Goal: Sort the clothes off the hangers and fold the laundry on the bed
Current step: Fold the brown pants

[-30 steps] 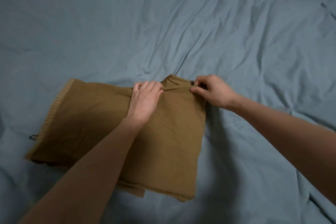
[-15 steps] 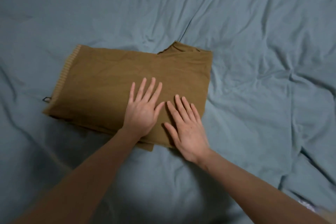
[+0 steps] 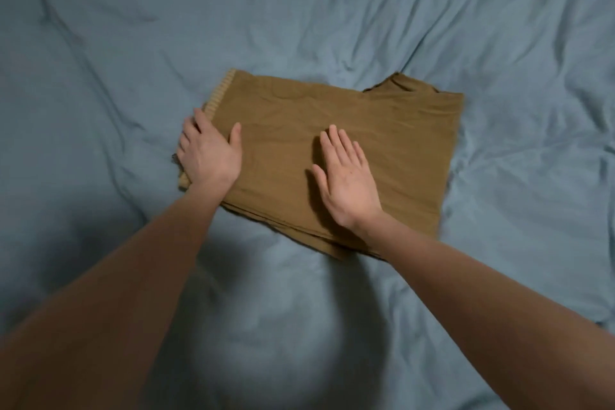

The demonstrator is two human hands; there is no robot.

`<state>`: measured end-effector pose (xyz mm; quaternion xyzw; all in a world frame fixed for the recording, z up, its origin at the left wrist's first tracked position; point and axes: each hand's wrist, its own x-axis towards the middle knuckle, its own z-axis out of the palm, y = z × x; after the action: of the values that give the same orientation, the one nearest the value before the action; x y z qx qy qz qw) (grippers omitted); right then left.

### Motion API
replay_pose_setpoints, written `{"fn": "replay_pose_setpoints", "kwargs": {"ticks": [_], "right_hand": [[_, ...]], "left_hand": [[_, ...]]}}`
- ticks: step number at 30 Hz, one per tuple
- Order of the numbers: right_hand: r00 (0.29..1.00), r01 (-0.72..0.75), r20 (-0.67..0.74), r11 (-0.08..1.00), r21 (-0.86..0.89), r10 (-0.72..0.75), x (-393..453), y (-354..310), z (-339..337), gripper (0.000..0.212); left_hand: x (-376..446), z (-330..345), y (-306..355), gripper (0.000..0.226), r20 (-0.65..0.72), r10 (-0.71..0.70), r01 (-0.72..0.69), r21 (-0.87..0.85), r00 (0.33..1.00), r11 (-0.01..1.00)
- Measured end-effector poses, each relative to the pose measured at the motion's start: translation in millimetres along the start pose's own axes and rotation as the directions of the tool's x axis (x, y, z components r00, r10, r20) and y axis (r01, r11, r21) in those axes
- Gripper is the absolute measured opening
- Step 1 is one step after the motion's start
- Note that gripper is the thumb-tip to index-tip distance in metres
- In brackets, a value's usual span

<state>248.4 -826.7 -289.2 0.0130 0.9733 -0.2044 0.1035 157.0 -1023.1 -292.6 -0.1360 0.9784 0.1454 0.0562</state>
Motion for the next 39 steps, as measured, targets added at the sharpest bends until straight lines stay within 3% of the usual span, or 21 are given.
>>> {"fn": "replay_pose_setpoints", "kwargs": {"ticks": [6, 13, 16, 19, 24, 29, 34, 37, 39], "right_hand": [[0.993, -0.089, -0.069, 0.995, 0.043, 0.092, 66, -14, 43, 0.061], [0.907, -0.342, -0.196, 0.923, 0.179, 0.374, 96, -21, 52, 0.059], [0.900, -0.308, -0.176, 0.867, 0.392, 0.399, 34, -61, 72, 0.059], [0.935, -0.251, -0.117, 0.860, 0.444, 0.334, -31, -100, 95, 0.059], [0.922, -0.177, -0.141, 0.718, 0.673, 0.360, 40, -73, 69, 0.056], [0.865, -0.293, -0.016, 0.531, 0.795, 0.502, 121, -41, 23, 0.052], [0.873, -0.311, 0.086, 0.413, 0.856, 0.480, 26, -73, 56, 0.053], [0.860, -0.410, 0.260, 0.292, 0.864, 0.439, -33, -88, 62, 0.054], [0.834, -0.483, 0.387, 0.179, 0.857, 0.394, -51, -86, 55, 0.052]], "left_hand": [[31, 0, -20, 0.086, 0.074, -0.133, 0.140, -0.101, 0.988, 0.985], [39, 9, -25, 0.091, 0.104, -0.119, 0.131, -0.115, 0.987, 0.985], [39, 8, -32, 0.086, 0.136, -0.081, 0.103, -0.160, 0.987, 0.982], [35, 6, -35, 0.082, 0.097, -0.039, 0.056, -0.179, 0.995, 0.982], [34, 0, -35, 0.077, 0.096, -0.017, 0.035, -0.187, 0.995, 0.982], [35, -6, -31, 0.073, 0.089, 0.015, 0.003, -0.202, 0.996, 0.979], [30, -18, -25, 0.073, 0.139, 0.042, -0.010, -0.226, 0.989, 0.974], [26, -29, -27, 0.076, 0.210, 0.016, 0.047, -0.289, 0.977, 0.956], [22, -39, -28, 0.064, 0.280, 0.027, 0.089, -0.392, 0.960, 0.916]]}}
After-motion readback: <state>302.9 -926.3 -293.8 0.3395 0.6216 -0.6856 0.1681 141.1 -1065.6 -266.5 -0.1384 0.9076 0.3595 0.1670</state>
